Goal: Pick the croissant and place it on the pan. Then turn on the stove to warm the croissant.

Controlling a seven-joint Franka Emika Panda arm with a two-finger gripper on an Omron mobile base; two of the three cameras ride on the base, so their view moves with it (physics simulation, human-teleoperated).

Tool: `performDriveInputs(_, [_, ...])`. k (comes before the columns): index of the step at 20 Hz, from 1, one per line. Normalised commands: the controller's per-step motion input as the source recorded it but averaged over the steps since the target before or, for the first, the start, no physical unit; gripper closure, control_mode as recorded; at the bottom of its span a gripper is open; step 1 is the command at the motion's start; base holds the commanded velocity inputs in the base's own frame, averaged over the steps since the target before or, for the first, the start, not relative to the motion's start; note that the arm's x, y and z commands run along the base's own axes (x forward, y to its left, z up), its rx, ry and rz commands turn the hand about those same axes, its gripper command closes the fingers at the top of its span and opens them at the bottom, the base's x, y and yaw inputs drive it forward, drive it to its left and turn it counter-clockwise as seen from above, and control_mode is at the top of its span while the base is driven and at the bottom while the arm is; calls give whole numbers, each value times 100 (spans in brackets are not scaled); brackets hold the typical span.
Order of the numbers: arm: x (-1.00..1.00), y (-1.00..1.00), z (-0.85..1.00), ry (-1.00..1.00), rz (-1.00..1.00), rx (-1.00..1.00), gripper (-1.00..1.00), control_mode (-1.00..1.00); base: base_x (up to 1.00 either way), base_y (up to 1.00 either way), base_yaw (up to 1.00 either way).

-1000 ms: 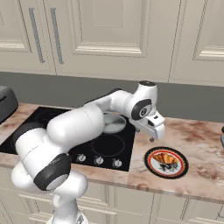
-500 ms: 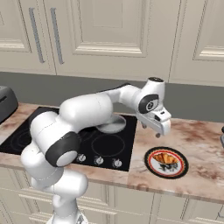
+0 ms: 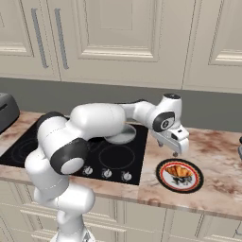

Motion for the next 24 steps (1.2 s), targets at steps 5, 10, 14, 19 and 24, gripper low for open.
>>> performDriveInputs(5, [0,-1,-27,1,-3,0,-100,-100,0,0,0])
performDriveInputs(10, [0,-10,-27,1,-8,0,-100,-100,0,0,0])
performDriveInputs(14, [2,-23,-14,0,-6,0,-100,-100,0,0,0])
performDriveInputs(19, [4,-26,-20,0,-7,0,-100,-100,0,0,0])
performDriveInputs(24, [1,-10,-16,0,-7,0,-100,-100,0,0,0])
